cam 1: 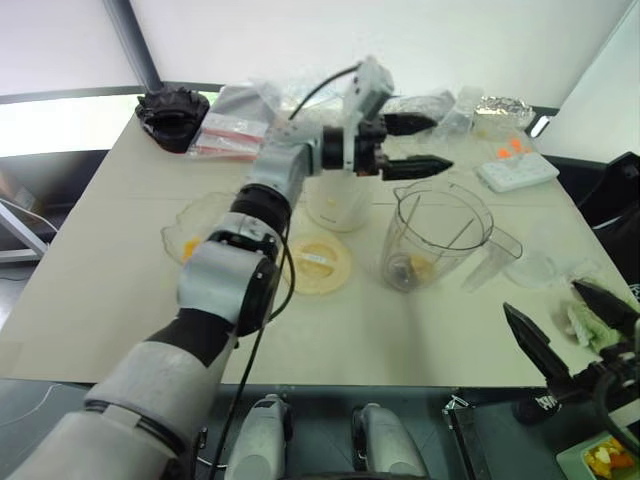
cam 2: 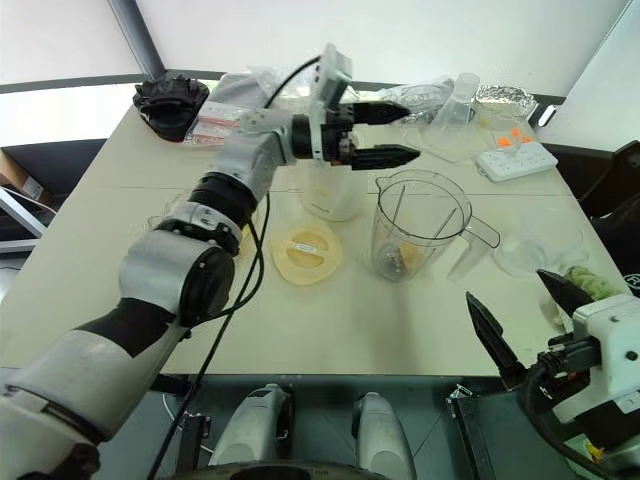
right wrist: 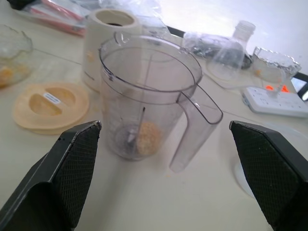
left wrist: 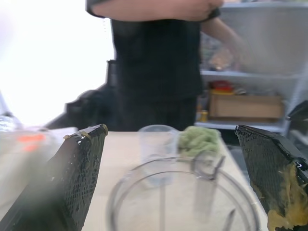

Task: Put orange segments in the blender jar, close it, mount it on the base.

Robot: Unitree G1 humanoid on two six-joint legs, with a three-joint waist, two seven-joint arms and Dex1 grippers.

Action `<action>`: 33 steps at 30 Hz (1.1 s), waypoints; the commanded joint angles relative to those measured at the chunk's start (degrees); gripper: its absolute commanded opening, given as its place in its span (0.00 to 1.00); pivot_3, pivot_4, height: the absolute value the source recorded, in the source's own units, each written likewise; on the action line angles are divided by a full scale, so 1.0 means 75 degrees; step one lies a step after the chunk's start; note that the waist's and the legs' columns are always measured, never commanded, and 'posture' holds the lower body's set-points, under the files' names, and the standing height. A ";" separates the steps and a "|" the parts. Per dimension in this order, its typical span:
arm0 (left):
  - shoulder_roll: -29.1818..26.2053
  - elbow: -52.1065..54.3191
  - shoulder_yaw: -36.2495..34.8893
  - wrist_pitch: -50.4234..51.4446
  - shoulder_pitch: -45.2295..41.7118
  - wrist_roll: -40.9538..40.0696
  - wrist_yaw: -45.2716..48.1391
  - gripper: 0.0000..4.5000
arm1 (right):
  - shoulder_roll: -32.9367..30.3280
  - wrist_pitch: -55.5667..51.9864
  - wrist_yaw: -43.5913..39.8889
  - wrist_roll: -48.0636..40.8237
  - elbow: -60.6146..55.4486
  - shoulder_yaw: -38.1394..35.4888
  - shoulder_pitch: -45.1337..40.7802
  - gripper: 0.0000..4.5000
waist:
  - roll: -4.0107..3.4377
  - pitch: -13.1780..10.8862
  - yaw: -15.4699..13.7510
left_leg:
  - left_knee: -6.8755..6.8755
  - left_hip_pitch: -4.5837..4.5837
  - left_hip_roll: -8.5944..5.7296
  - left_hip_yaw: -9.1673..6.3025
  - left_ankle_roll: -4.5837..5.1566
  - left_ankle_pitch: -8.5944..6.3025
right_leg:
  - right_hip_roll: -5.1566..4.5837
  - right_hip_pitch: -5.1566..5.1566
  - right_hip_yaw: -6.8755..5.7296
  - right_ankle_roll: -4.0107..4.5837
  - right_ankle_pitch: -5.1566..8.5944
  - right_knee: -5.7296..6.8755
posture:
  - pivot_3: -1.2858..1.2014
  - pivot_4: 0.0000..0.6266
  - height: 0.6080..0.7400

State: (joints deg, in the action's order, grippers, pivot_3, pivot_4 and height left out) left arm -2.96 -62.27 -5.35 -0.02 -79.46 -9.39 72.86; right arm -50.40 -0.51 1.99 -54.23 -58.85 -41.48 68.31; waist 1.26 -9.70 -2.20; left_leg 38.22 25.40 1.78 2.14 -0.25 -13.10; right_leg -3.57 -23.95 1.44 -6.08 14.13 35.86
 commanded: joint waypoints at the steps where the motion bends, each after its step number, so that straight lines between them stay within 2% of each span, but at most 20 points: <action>1: -0.0332 0.0937 0.0129 0.0093 0.0638 -0.0009 -0.0189 0.99 | 0.0492 -0.0763 0.0142 0.0099 0.0025 -0.0230 -0.0426 1.00 | -0.0001 0.0001 0.0012 | 0.0000 -0.0002 0.0003 -0.0001 0.0000 0.0000 | 0.0000 0.0001 0.0000 0.0000 0.0000 0.0002 | 0.52 0.24 1.00; 5: -0.0668 0.2664 0.0391 0.0938 0.1921 -0.0124 -0.0434 0.99 | 0.0782 -0.1487 0.0200 -0.0130 0.0630 -0.0457 -0.1355 1.00 | -0.0004 0.0002 0.0010 | 0.0003 -0.0006 0.0009 0.0000 0.0000 0.0000 | -0.0002 -0.0001 0.0003 0.0005 -0.0003 0.0012 | 0.52 0.24 1.00; 10: -0.1259 0.5706 0.0832 0.2559 0.4190 -0.0331 -0.0855 0.99 | 0.0173 -0.2786 0.0498 -0.0673 0.1922 -0.0917 -0.3100 1.00 | -0.0018 0.0010 0.0051 | 0.0004 -0.0018 0.0019 -0.0006 0.0000 0.0001 | -0.0011 0.0006 0.0016 0.0005 -0.0004 0.0023 | 0.52 0.24 1.00; 16: -0.1731 0.7867 0.0930 0.3996 0.5518 -0.0886 -0.1387 0.99 | -0.0307 -0.4354 0.0833 -0.1132 0.3266 -0.0977 -0.4877 1.00 | -0.0027 0.0014 -0.0023 | 0.0008 -0.0017 0.0013 -0.0009 0.0001 0.0006 | -0.0005 0.0014 0.0008 0.0006 -0.0004 0.0034 | 0.52 0.24 1.00; 21: -0.1913 0.8867 0.0932 0.4725 0.6117 -0.1280 -0.1880 0.99 | -0.0393 -0.5500 0.1698 -0.2013 0.4153 -0.0977 -0.6419 1.00 | -0.0033 0.0018 0.0033 | 0.0006 -0.0040 0.0008 -0.0009 0.0002 0.0007 | -0.0008 0.0031 0.0016 0.0006 -0.0004 0.0030 | 0.52 0.24 1.00; 27: -0.1945 0.9583 0.1027 0.5133 0.6648 -0.1588 -0.2414 0.99 | -0.0447 -0.6462 0.2917 -0.3026 0.4971 -0.1111 -0.7763 1.00 | -0.0039 0.0021 0.0023 | 0.0006 -0.0048 0.0009 -0.0003 0.0002 0.0007 | 0.0003 0.0040 0.0011 0.0005 -0.0004 0.0033 | 0.52 0.24 1.00; 30: -0.1946 0.9821 0.1071 0.5238 0.6884 -0.1686 -0.2676 0.99 | -0.0489 -0.6815 0.3333 -0.3077 0.5419 -0.1012 -0.8204 1.00 | -0.0040 0.0021 0.0027 | 0.0006 -0.0049 0.0007 0.0003 0.0003 0.0007 | 0.0000 0.0042 0.0014 0.0005 -0.0004 0.0030 | 0.52 0.24 1.00; 33: -0.1966 1.0072 0.1102 0.5354 0.7075 -0.1823 -0.2895 0.99 | -0.0561 -0.7110 0.3166 -0.2754 0.5625 -0.0768 -0.8385 1.00 | -0.0040 0.0021 0.0031 | 0.0005 -0.0048 0.0006 0.0004 0.0003 0.0007 | 0.0000 0.0042 0.0014 0.0005 -0.0004 0.0029 | 0.52 0.24 1.00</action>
State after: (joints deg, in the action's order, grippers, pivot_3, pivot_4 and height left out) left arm -17.47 9.87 2.81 39.84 -26.38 -21.54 52.15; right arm -53.31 -52.93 25.95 -76.06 -16.92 -47.07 6.47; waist 0.96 -9.54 -1.97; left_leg 38.26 25.04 1.82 2.18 -0.23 -13.05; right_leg -3.57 -23.64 1.55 -6.05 14.10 36.08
